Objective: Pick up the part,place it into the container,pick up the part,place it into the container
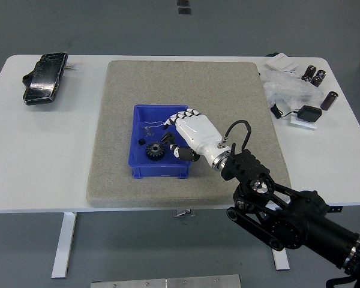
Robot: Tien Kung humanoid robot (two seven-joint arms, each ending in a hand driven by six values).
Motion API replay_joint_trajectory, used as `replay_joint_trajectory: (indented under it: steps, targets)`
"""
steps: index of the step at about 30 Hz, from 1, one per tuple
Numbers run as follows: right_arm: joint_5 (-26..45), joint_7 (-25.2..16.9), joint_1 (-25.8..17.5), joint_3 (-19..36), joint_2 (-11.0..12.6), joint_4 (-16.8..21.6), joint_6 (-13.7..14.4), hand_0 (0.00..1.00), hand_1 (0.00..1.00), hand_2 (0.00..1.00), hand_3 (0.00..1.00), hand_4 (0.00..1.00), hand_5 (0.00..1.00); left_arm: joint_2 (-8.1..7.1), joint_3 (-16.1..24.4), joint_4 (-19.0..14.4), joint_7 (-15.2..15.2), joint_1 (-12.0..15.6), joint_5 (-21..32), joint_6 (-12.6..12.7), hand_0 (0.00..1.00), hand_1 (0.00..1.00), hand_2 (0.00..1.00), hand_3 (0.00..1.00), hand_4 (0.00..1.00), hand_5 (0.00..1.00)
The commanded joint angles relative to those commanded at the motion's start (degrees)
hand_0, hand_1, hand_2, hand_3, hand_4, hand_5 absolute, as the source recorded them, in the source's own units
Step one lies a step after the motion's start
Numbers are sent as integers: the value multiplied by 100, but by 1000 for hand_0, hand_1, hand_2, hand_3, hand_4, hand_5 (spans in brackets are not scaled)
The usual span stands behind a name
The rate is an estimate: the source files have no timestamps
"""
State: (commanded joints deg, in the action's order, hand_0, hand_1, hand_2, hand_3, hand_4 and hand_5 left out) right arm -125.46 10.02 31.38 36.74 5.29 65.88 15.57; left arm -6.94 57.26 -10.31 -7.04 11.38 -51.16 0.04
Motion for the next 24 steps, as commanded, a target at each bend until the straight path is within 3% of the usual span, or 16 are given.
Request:
replay_joint_trajectory:
  steps: [9, 15, 17, 24]
  targets:
    - [336, -103, -111, 273, 43, 211, 157, 933, 871, 842, 784, 699, 273, -6, 0, 0, 0, 4, -5, 0, 666, 657, 628, 618, 704, 205]
    - [1174, -566, -447, 939, 179, 557, 529, 918, 856, 835, 784, 711, 271, -5, 4, 0, -1, 6, -15, -3, 666, 657, 629, 619, 705, 204]
    - [1498, -765, -610, 1214, 257, 598, 631, 859, 810, 791, 751, 707, 277, -11, 14, 0, -2, 10, -28, -3, 666, 657, 629, 619, 703, 203]
    - [2543, -1120, -1150, 2235, 542, 570, 683, 830, 775, 766, 728, 703, 285, -46, 24, 0, -4, 41, -47, -5, 665, 657, 628, 620, 703, 201]
